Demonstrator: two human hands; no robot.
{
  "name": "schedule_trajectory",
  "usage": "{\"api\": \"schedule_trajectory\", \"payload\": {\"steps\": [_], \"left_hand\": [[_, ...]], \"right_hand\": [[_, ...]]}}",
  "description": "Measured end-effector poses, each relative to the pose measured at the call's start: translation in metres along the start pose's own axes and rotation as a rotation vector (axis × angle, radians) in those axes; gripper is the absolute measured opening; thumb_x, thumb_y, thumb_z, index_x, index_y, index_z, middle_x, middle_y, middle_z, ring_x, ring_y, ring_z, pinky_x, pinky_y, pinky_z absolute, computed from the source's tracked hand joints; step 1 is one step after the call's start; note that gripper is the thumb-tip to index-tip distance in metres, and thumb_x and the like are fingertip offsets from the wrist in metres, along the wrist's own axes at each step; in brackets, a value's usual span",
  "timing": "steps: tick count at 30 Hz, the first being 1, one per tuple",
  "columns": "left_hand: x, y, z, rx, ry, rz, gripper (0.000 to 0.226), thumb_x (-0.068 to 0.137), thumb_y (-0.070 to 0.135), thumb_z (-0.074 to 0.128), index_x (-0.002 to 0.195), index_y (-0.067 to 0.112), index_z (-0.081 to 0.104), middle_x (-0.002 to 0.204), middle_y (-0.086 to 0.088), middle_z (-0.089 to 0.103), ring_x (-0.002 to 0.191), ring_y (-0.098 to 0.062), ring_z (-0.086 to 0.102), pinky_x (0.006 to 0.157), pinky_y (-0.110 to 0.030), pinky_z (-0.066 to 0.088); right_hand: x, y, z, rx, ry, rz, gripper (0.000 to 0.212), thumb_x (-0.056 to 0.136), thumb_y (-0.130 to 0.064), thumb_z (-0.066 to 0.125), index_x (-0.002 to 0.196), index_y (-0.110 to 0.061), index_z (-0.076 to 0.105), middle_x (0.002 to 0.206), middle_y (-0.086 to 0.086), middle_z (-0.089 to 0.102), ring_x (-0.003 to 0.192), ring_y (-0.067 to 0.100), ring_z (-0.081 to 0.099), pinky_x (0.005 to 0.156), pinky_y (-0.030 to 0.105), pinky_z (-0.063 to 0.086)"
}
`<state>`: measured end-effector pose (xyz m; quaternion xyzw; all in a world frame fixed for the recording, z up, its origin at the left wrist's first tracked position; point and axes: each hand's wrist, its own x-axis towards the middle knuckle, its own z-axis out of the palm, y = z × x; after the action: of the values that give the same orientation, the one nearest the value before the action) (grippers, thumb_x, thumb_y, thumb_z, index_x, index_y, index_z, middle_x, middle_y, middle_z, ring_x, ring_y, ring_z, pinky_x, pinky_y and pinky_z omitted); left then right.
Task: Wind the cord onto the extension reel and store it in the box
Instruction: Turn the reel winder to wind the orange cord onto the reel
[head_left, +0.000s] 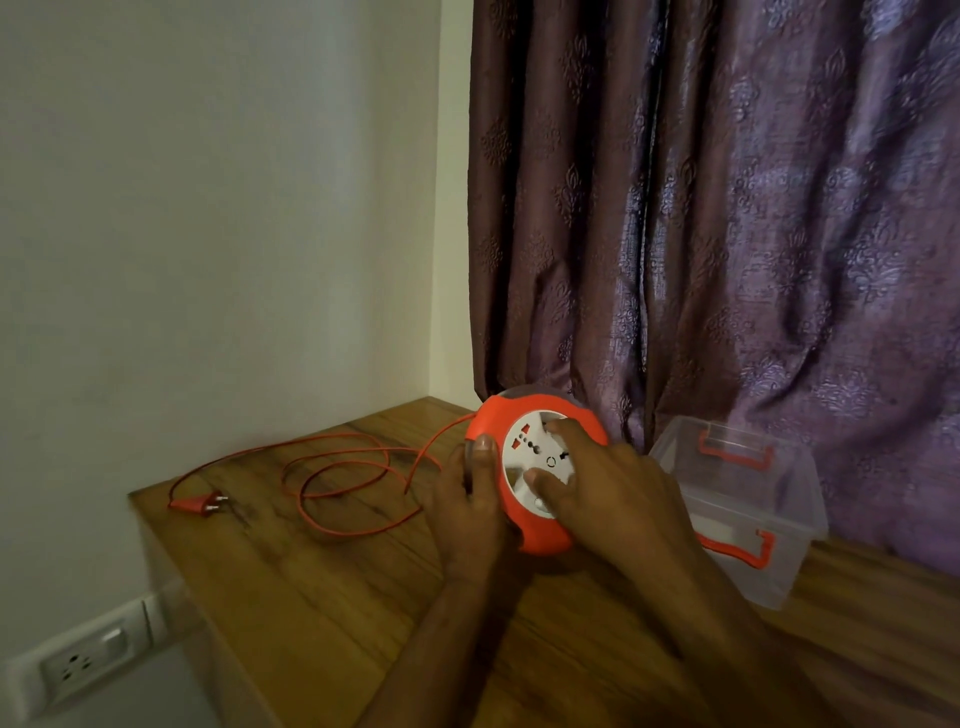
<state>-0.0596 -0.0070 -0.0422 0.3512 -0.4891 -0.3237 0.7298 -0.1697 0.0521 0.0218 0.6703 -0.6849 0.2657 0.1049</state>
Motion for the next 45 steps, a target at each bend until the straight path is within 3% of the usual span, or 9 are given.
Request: {"api": "schedule_trajectory", "payload": {"steps": [6, 12, 19, 22, 27, 29, 35, 41, 45], "left_hand": [[-0.001, -0.008, 0.004, 0.024, -0.009, 0.025, 0.038, 0.081, 0.075, 0.042, 0.089, 0.047, 0.065, 0.088, 0.011, 0.074, 0.079, -0.01, 0.073, 0.068, -0.037, 0.063], [-0.003, -0.001, 0.003, 0.082, -0.005, 0.07, 0.026, 0.083, 0.074, 0.037, 0.085, 0.063, 0.06, 0.084, 0.033, 0.069, 0.078, 0.003, 0.07, 0.07, -0.035, 0.063], [-0.004, 0.0, 0.005, 0.088, -0.005, 0.144, 0.02, 0.088, 0.063, 0.043, 0.082, 0.06, 0.062, 0.081, 0.022, 0.072, 0.074, -0.007, 0.071, 0.066, -0.042, 0.063], [0.0, -0.002, 0.004, 0.043, 0.034, 0.108, 0.028, 0.086, 0.061, 0.045, 0.076, 0.043, 0.064, 0.076, 0.004, 0.072, 0.071, -0.018, 0.071, 0.064, -0.051, 0.06], [0.001, 0.001, -0.001, -0.045, 0.085, -0.011, 0.034, 0.088, 0.06, 0.05, 0.084, 0.031, 0.069, 0.078, 0.005, 0.075, 0.068, -0.009, 0.073, 0.052, -0.022, 0.056], [0.002, -0.001, -0.002, -0.018, 0.08, -0.028, 0.032, 0.092, 0.05, 0.049, 0.084, 0.026, 0.068, 0.075, 0.002, 0.074, 0.067, -0.012, 0.073, 0.054, -0.028, 0.058], [0.001, -0.003, 0.0, -0.03, 0.058, -0.083, 0.054, 0.082, 0.059, 0.045, 0.107, 0.019, 0.07, 0.095, 0.001, 0.076, 0.076, -0.013, 0.074, 0.062, -0.027, 0.061], [-0.002, 0.002, 0.002, -0.053, 0.049, -0.077, 0.039, 0.091, 0.048, 0.05, 0.106, 0.019, 0.071, 0.092, 0.003, 0.075, 0.073, -0.004, 0.073, 0.053, -0.017, 0.055], [0.0, 0.001, 0.002, 0.032, 0.021, -0.06, 0.026, 0.093, 0.048, 0.049, 0.088, 0.03, 0.067, 0.089, -0.001, 0.074, 0.077, -0.017, 0.073, 0.069, -0.041, 0.063]], "right_hand": [[-0.004, -0.006, 0.007, -0.043, 0.029, 0.094, 0.068, 0.083, -0.071, 0.038, 0.141, -0.04, 0.021, 0.135, 0.003, 0.052, 0.115, 0.029, 0.052, 0.091, 0.04, 0.043], [-0.005, -0.009, 0.013, -0.052, 0.106, 0.141, 0.067, 0.083, -0.07, 0.039, 0.139, -0.036, 0.028, 0.131, 0.005, 0.055, 0.112, 0.03, 0.055, 0.088, 0.039, 0.044], [0.003, 0.004, 0.015, 0.515, 0.081, 0.405, 0.044, 0.074, -0.065, 0.058, 0.104, -0.034, 0.05, 0.103, 0.002, 0.068, 0.095, 0.023, 0.063, 0.083, 0.036, 0.049], [0.003, 0.003, 0.014, 0.416, 0.045, 0.315, 0.041, 0.08, -0.056, 0.056, 0.114, -0.034, 0.052, 0.109, 0.003, 0.068, 0.1, 0.025, 0.061, 0.085, 0.037, 0.049], [-0.001, -0.001, 0.01, 0.061, 0.141, -0.039, 0.047, 0.09, -0.032, 0.051, 0.135, -0.032, 0.038, 0.131, 0.001, 0.052, 0.106, 0.027, 0.057, 0.082, 0.038, 0.046], [0.0, 0.002, 0.011, 0.007, 0.051, -0.131, 0.054, 0.09, -0.024, 0.048, 0.139, -0.039, 0.03, 0.143, -0.002, 0.035, 0.112, 0.028, 0.052, 0.085, 0.038, 0.046], [0.001, 0.008, 0.015, -0.096, -0.134, -0.184, 0.054, 0.093, -0.041, 0.038, 0.139, -0.054, 0.014, 0.156, 0.001, 0.012, 0.127, 0.034, 0.041, 0.097, 0.042, 0.042], [0.0, 0.012, 0.012, -0.13, -0.035, -0.187, 0.053, 0.093, -0.037, 0.043, 0.137, -0.057, 0.021, 0.148, -0.001, 0.03, 0.118, 0.03, 0.05, 0.09, 0.04, 0.046], [0.003, 0.014, 0.015, -0.056, -0.003, -0.141, 0.062, 0.084, -0.045, 0.057, 0.136, -0.056, 0.024, 0.134, -0.004, 0.045, 0.116, 0.024, 0.051, 0.088, 0.037, 0.045]]}}
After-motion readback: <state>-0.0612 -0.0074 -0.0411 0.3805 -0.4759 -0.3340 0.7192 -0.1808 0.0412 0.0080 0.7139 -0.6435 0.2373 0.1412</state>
